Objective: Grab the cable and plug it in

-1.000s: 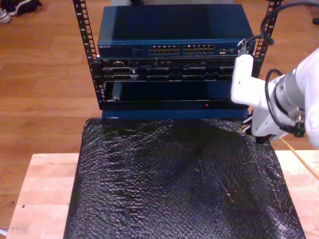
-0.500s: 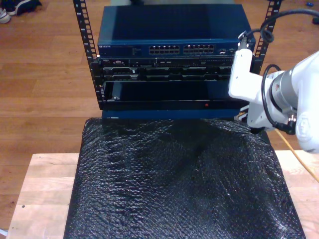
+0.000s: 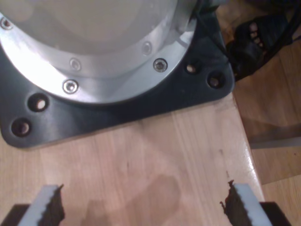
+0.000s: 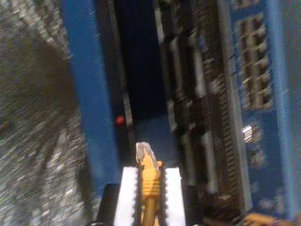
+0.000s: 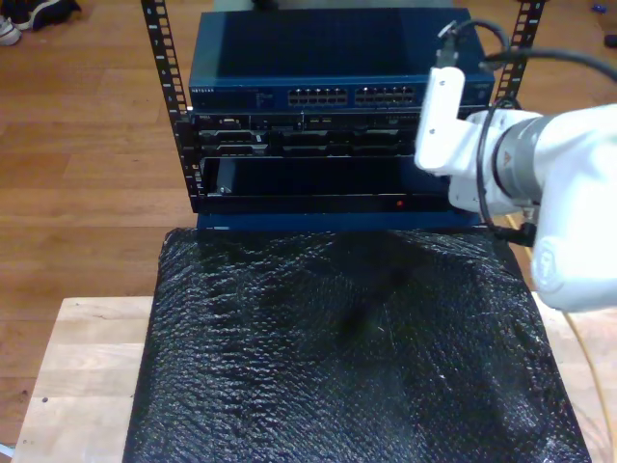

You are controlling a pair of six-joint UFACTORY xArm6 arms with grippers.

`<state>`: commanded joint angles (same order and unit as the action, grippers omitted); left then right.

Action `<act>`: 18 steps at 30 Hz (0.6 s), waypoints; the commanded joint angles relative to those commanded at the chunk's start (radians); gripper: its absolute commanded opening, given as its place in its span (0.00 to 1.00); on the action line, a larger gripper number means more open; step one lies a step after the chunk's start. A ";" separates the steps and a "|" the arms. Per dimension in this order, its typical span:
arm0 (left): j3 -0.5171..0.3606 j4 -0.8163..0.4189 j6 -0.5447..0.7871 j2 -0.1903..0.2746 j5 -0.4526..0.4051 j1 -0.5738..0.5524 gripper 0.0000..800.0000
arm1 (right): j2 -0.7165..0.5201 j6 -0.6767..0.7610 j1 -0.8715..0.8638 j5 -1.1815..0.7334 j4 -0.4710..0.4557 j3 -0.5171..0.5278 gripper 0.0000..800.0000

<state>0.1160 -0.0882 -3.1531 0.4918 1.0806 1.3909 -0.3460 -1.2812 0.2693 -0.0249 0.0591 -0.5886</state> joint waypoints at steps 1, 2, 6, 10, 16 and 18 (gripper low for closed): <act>0.000 0.000 0.000 0.000 0.000 0.000 1.00 | 0.000 0.000 0.000 0.017 0.002 0.011 0.00; 0.000 0.000 0.000 0.000 0.000 0.000 1.00 | 0.002 0.000 0.000 0.034 0.000 0.018 0.00; 0.000 0.000 0.000 0.000 0.000 0.000 1.00 | 0.041 0.000 0.002 0.110 -0.002 0.021 0.00; 0.000 0.000 0.000 0.000 0.000 0.000 1.00 | 0.107 -0.002 0.029 0.213 -0.002 0.032 0.00; 0.000 0.000 0.002 0.000 0.000 0.000 1.00 | 0.201 -0.008 0.044 0.400 0.000 0.026 0.00; 0.000 0.000 0.002 0.000 0.000 0.000 1.00 | 0.213 -0.018 0.044 0.434 0.000 0.026 0.00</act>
<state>0.1160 -0.0882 -3.1516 0.4918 1.0806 1.3909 -0.1327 -1.2996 0.3138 0.4093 0.0591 -0.5625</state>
